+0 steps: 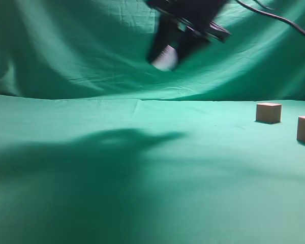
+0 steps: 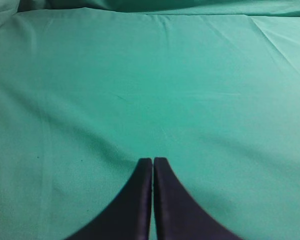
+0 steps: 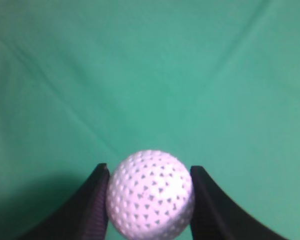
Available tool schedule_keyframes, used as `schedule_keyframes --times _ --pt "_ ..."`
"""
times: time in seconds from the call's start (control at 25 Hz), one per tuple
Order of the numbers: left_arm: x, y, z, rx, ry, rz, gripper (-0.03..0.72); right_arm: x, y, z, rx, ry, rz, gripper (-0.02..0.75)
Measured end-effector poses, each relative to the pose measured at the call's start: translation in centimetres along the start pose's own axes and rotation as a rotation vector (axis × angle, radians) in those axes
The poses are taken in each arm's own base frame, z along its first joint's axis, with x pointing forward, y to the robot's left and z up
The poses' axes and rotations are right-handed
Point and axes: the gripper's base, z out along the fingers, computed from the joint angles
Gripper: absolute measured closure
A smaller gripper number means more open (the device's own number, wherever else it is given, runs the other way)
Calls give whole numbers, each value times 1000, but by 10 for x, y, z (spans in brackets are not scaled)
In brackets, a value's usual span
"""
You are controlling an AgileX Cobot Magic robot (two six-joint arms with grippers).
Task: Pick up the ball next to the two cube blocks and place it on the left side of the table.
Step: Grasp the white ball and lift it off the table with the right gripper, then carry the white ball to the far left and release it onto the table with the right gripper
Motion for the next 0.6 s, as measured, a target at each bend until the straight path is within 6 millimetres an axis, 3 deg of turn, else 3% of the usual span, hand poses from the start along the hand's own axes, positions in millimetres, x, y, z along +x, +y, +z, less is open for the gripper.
schedule_keyframes --times 0.12,0.24,0.36,0.6 --pt "0 0 0 0 0 0 688 -35 41 16 -11 -137 -102 423" --pt "0 0 0 0 0 0 688 -55 72 47 -48 -194 -168 423" --pt "0 0 0 0 0 0 688 -60 98 91 -95 -201 -211 423" --pt "0 0 0 0 0 0 688 -44 132 174 -132 -213 -258 423"
